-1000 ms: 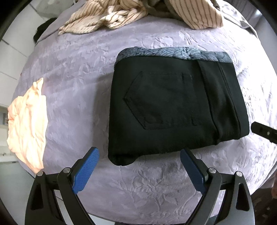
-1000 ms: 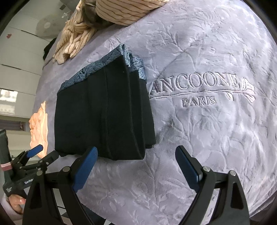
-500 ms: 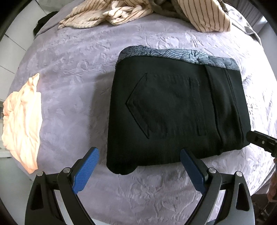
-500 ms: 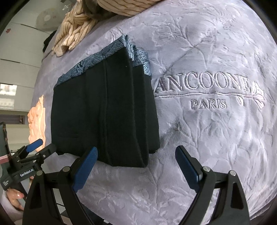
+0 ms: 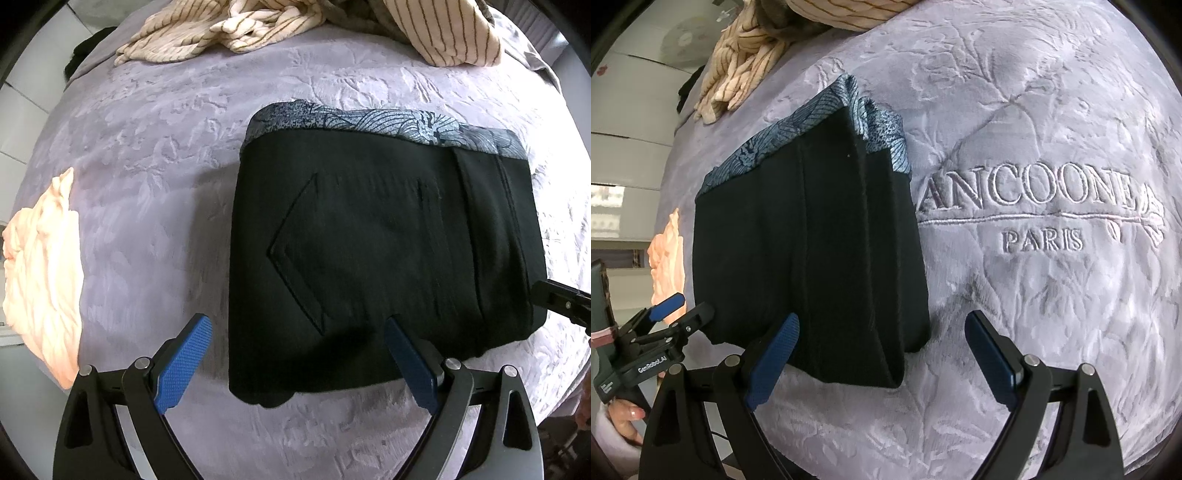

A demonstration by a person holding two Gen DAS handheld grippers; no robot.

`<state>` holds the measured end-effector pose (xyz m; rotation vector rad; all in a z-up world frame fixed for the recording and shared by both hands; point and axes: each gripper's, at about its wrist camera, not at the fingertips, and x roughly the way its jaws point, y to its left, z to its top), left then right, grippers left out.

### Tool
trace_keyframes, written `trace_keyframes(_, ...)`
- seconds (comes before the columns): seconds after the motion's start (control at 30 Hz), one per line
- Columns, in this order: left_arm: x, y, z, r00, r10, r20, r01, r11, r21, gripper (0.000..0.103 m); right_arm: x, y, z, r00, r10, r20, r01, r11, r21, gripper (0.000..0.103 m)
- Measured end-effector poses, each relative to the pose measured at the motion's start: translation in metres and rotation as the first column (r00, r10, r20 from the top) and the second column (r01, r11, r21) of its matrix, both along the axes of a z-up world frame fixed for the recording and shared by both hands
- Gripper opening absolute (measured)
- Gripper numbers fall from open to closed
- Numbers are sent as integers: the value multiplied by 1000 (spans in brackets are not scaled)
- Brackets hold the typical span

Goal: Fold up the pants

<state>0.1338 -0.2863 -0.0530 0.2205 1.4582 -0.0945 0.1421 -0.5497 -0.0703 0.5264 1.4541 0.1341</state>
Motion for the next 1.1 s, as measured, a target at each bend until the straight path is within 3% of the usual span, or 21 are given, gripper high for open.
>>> trace_keyframes(0.23, 19, 5, -3, 999, -32, 30, 33, 999, -39, 95, 9, -3, -4, 1000, 13, 15, -13, 1000, 24, 93)
trace_keyframes(0.47, 41, 27, -11, 996, -79, 43, 85, 985, -149, 95, 21, -11, -13, 998, 34, 53, -39, 994, 104, 93)
trace_keyframes(0.73, 64, 43, -39, 996, -87, -18, 76, 937, -341, 95, 38, -15, -33, 995, 54, 84, -72, 972, 222, 93)
trace_keyframes(0.93, 73, 25, -61, 992, -113, -55, 76, 891, -447, 95, 51, -3, -54, 993, 77, 88, -103, 934, 343, 93)
trace_keyframes(1.03, 76, 26, -67, 995, -72, -72, 31, 887, -462, 95, 57, -2, -70, 999, 21, 38, -34, 923, 383, 88)
trace_keyframes(1.1, 73, 26, -62, 997, -59, -56, 25, 878, -479, 82, 56, -2, -69, 999, 7, 32, -18, 926, 377, 76)
